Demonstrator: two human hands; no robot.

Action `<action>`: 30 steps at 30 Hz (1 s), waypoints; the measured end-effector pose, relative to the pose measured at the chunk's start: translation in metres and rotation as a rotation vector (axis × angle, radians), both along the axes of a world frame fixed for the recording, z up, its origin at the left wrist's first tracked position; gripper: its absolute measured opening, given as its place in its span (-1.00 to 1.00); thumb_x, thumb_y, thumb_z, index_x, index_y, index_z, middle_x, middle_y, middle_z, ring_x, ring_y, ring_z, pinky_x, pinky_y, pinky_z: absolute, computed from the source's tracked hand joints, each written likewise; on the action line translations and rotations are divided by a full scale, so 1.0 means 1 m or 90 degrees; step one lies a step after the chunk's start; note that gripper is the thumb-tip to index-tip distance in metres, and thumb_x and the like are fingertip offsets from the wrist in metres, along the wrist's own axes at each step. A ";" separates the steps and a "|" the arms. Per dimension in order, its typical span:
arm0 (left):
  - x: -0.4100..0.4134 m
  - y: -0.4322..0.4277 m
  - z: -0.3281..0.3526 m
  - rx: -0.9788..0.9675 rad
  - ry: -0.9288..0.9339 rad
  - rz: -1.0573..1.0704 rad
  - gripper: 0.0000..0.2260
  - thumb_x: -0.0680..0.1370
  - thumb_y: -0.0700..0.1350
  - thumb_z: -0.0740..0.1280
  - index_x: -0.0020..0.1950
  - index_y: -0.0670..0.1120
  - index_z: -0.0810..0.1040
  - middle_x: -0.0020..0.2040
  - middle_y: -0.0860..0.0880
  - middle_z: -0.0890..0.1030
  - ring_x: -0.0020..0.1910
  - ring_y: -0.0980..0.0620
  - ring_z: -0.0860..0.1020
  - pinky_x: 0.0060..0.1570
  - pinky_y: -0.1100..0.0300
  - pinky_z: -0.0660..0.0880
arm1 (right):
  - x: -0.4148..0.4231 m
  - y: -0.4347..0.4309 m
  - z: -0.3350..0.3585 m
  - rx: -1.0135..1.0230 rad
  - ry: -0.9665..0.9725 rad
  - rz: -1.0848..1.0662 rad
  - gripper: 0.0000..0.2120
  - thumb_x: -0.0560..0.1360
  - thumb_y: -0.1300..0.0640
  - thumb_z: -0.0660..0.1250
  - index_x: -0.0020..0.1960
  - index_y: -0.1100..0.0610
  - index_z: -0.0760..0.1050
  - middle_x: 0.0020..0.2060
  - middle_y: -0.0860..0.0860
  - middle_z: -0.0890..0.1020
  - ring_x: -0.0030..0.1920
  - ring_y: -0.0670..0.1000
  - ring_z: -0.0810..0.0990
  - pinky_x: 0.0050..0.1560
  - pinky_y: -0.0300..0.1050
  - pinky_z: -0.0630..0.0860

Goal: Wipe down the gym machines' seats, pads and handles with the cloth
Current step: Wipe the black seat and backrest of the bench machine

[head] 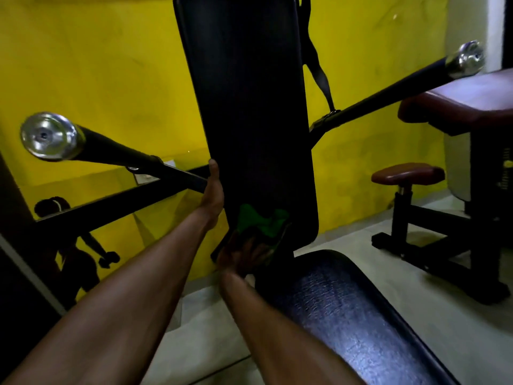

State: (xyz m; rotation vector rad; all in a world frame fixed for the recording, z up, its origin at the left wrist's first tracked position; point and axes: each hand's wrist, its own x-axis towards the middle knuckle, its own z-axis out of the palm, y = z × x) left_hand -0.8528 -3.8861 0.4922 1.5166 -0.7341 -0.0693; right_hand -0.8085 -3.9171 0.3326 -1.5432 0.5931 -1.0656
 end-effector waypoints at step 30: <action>0.001 0.012 0.003 -0.055 0.085 -0.148 -0.57 0.66 0.22 0.00 0.29 0.03 0.51 -0.02 0.14 0.70 -0.15 0.21 0.67 -0.25 0.34 0.55 | -0.036 -0.041 0.052 -0.389 -0.001 -0.280 -0.33 0.64 -0.32 -0.10 0.55 0.06 0.33 0.64 0.14 0.13 0.65 0.24 -0.09 0.52 0.44 -0.10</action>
